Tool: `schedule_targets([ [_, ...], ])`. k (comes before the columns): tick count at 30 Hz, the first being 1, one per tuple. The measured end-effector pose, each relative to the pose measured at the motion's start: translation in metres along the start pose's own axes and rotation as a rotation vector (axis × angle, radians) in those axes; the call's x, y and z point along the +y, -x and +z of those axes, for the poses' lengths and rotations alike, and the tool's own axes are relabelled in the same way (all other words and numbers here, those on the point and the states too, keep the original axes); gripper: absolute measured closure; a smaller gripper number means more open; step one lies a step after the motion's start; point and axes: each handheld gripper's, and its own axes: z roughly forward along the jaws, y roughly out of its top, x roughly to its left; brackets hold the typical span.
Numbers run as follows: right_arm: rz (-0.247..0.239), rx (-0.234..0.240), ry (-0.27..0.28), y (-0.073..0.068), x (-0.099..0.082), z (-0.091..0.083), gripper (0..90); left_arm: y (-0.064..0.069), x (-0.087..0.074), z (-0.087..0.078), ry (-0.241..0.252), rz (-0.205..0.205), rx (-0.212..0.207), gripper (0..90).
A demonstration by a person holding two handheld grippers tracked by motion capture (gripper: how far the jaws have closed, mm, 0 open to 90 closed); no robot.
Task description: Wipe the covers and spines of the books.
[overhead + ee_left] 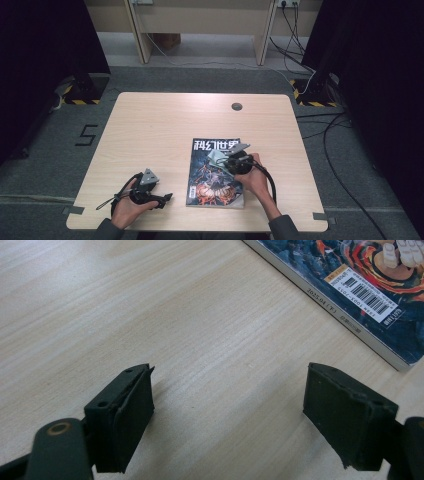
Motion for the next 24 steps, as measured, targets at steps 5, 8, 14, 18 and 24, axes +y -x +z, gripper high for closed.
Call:
schedule_targets([
  [5, -0.044, 0.044, 0.011, -0.020, 0.012, 0.009, 80.6, -0.002, 0.000, -0.001, 0.004, -0.003, 0.006, 19.4],
  [8, -0.066, 0.075, 0.012, -0.033, 0.017, 0.011, 80.6, -0.003, 0.000, -0.002, 0.003, -0.003, 0.009, 19.4],
  [14, -0.109, 0.129, 0.015, -0.053, 0.022, 0.013, 80.6, -0.005, 0.001, -0.003, 0.008, -0.005, 0.017, 19.4],
  [18, -0.130, 0.154, 0.018, -0.064, 0.023, 0.013, 80.5, -0.004, 0.000, -0.003, 0.009, -0.013, 0.017, 19.4],
  [24, -0.136, 0.166, 0.003, -0.066, 0.018, 0.007, 80.5, -0.004, 0.000, -0.003, 0.005, -0.008, 0.013, 19.4],
])
